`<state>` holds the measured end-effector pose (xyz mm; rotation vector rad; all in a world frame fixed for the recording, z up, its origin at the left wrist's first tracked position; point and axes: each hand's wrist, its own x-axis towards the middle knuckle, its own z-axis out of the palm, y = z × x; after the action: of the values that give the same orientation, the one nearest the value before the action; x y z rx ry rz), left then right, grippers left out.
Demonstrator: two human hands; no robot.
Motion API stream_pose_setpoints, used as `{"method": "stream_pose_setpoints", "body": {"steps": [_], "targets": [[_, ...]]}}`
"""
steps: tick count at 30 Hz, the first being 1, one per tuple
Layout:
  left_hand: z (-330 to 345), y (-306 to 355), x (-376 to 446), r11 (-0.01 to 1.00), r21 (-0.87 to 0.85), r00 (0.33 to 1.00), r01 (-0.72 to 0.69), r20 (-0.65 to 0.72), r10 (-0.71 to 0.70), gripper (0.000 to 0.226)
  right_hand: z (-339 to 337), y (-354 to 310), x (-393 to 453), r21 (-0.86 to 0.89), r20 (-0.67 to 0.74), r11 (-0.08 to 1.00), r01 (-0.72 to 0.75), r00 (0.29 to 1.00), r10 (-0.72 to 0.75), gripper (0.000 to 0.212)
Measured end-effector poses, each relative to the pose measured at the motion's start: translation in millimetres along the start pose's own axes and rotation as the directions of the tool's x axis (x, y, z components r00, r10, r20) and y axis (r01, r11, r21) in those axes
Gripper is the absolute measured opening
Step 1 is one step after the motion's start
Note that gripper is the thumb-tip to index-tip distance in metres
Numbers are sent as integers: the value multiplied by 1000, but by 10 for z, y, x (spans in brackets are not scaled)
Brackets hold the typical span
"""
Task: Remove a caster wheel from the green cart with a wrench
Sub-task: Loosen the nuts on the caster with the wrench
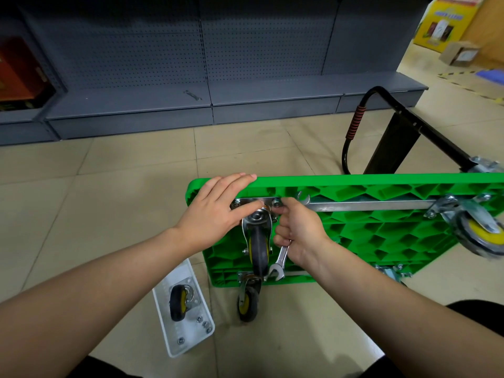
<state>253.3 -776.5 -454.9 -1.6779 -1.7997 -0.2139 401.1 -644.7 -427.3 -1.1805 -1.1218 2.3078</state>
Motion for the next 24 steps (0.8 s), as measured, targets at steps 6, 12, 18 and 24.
{"method": "stream_pose_setpoints", "body": {"steps": [6,12,18,24], "targets": [[-3,2,4,1000,4,1000,2,-14,-2,39,-6,31,14,-31,23,999,-29,999,29,19],[10,5,-1,1000,-2,1000,2,2,-2,42,-9,-5,20,-27,33,999,-19,999,20,18],[-1,-1,-2,1000,-10,1000,3,10,-2,44,-11,14,36,4,13,1000,-27,1000,27,20],[4,-2,0,1000,-13,1000,6,9,-6,43,-4,0,29,-22,54,998,-50,997,52,21]]}}
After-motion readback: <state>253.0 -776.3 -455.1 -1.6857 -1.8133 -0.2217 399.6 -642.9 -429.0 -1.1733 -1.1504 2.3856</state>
